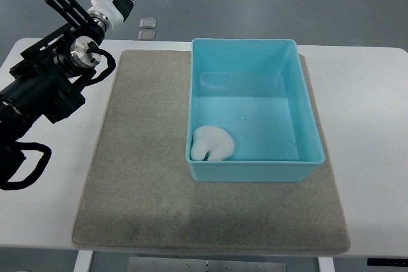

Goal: Place white toy into blue box with left hand

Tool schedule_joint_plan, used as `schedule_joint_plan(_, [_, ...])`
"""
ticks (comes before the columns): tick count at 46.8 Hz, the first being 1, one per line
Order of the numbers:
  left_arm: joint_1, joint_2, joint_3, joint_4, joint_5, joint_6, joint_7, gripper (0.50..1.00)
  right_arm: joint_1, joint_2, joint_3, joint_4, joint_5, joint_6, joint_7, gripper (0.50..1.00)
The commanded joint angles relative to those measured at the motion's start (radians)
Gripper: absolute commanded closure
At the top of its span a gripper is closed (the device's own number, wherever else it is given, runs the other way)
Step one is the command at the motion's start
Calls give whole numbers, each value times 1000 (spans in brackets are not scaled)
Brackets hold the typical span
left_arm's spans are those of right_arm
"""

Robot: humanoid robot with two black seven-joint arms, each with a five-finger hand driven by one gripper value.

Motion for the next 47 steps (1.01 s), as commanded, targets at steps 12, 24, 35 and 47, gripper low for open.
schedule_joint_plan(12, [33,0,13,79,15,-93,-2,527,0,0,0,0,0,0,0,564])
schedule_joint_plan(24, [50,-1,14,77,16,-93,-2,514,0,0,0,0,0,0,0,564])
schedule_joint_plan(35, [50,0,16,77,16,-91,-2,512,0,0,0,0,0,0,0,564])
schedule_joint_plan(47, [50,0,18,77,16,-96,-4,510,0,0,0,0,0,0,0,564])
